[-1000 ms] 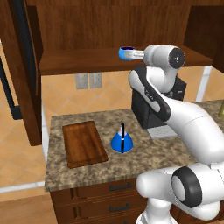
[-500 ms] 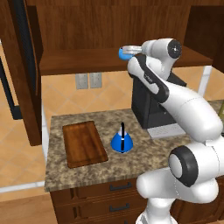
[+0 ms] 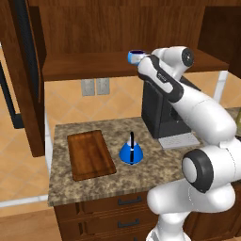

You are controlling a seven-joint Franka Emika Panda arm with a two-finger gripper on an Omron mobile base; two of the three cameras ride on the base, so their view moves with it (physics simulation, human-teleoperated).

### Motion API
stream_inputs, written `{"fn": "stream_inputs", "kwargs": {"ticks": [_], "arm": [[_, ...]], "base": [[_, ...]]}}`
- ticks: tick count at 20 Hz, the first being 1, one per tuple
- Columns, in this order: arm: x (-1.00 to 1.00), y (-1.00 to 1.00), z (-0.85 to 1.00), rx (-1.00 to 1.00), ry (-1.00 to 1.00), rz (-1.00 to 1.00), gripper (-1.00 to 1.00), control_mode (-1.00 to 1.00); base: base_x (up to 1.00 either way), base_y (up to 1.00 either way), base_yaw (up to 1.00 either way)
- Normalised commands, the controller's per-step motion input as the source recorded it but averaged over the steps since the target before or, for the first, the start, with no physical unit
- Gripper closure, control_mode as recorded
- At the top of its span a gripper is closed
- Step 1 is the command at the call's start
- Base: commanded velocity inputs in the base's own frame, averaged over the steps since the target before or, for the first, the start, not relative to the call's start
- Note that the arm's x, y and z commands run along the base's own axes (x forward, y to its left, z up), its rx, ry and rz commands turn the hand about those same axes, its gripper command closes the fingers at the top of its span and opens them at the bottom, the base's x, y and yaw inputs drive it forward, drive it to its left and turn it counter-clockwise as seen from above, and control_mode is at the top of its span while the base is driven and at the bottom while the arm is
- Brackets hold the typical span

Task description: Pick the kettle from the counter and place it on the tray. Then pick the mug from the cabinet and place it on the tray. Then close the cabinet doors.

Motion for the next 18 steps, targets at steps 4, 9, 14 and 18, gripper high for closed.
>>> {"fn": "stream_inputs", "kwargs": {"ticks": [4, 9, 14, 18], "arm": [[0.15, 0.0, -0.08, 0.0, 0.0, 0.05, -1.0, -1.0], [0.03, 0.0, -0.02, 0.0, 0.0, 0.03, 1.0, -1.0], [0.0, 0.0, 0.0, 0.0, -0.07, 0.01, 1.0, -1.0], [0.0, 0.0, 0.0, 0.0, -0.06, 0.0, 1.0, -1.0]], "base": [[0.0, 0.0, 0.0], [0.0, 0.0, 0.0], [0.0, 0.0, 0.0], [0.0, 0.0, 0.0]]}}
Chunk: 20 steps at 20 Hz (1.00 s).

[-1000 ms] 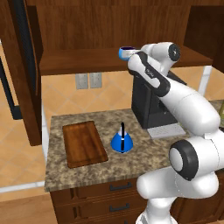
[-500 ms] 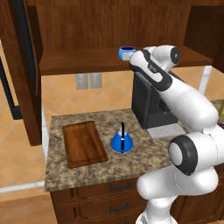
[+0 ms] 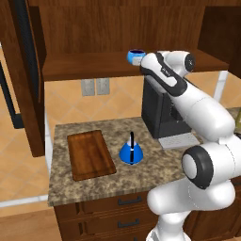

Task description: Pick the kettle from the counter and place it on the tray. Then pick the mug from the cabinet and place it on the tray. Then close the cabinet doors.

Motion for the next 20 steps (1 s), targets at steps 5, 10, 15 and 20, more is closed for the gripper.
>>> {"fn": "stream_inputs", "kwargs": {"ticks": [5, 10, 15, 20], "arm": [[0.0, 0.01, 0.0, 0.0, -0.01, 0.0, 1.0, -1.0], [-0.03, 0.04, -0.01, 0.0, 0.0, 0.0, 1.0, -1.0], [-0.41, 0.1, -0.09, -0.02, -0.01, -0.02, 1.0, -1.0], [-0.73, 0.23, -0.1, -0.01, -0.1, -0.02, 1.0, -1.0]], "base": [[0.0, 0.0, 0.0], [0.0, 0.0, 0.0], [0.0, 0.0, 0.0], [0.0, 0.0, 0.0]]}}
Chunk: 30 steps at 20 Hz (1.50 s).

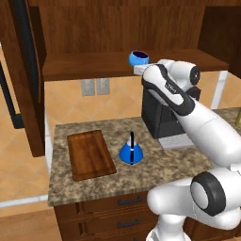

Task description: Pick the kettle from the counter and place it on the tray. Then pick the mug from the cabinet and place it on the tray. Then close the cabinet doors.

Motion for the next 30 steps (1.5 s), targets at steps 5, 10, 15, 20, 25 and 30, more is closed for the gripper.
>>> {"fn": "stream_inputs", "kwargs": {"ticks": [5, 10, 15, 20, 25, 30], "arm": [[-0.85, 0.66, -0.19, -0.01, -0.02, 0.0, 1.0, -1.0], [-0.76, 0.76, -0.21, 0.0, 0.0, 0.0, 1.0, -1.0], [-0.56, 0.95, -0.16, 0.0, 0.0, -0.04, 1.0, -1.0], [-0.17, 0.91, -0.24, 0.02, 0.04, -0.29, 1.0, -1.0], [-0.05, 0.66, -0.39, 0.11, 0.08, -0.39, 1.0, -1.0], [0.0, 0.44, -0.43, 0.14, 0.06, -0.3, 1.0, -1.0]], "base": [[0.0, 0.0, 0.0], [0.0, 0.0, 0.0], [0.0, 0.0, 0.0], [0.0, 0.0, 0.0], [0.0, 0.0, 0.0], [0.0, 0.0, 0.0]]}}
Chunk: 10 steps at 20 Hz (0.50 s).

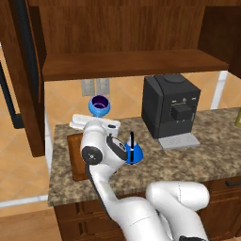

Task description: Pick the kettle from the counter and place it on the tray. Then pick the mug from the cabinet and place it on the tray. Then close the cabinet doors.

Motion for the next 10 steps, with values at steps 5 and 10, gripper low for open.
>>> {"fn": "stream_inputs", "kwargs": {"ticks": [5, 10], "arm": [[0.01, 0.02, -0.33, 0.11, 0.1, -0.02, 1.0, -1.0], [0.26, 0.03, -0.36, 0.08, 0.07, -0.01, 1.0, -1.0]], "base": [[0.0, 0.0, 0.0], [0.0, 0.0, 0.0]]}}
